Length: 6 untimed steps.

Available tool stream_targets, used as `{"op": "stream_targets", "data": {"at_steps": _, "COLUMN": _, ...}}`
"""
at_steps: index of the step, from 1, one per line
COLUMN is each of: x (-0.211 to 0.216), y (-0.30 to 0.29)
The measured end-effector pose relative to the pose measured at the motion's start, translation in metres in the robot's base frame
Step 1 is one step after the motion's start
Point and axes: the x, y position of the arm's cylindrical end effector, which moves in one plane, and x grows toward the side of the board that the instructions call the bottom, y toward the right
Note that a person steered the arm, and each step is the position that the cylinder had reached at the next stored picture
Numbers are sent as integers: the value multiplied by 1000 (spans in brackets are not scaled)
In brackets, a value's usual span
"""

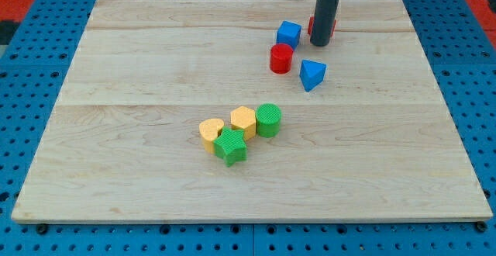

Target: Slightly move the red star to the right

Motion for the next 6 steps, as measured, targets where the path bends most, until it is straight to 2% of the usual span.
{"op": "stream_targets", "data": {"at_steps": 1, "x": -31, "y": 0}}
{"op": "stream_targets", "data": {"at_steps": 3, "x": -50, "y": -42}}
{"op": "stream_targets", "data": {"at_steps": 5, "x": -64, "y": 10}}
{"op": "stream_targets", "data": {"at_steps": 6, "x": -40, "y": 18}}
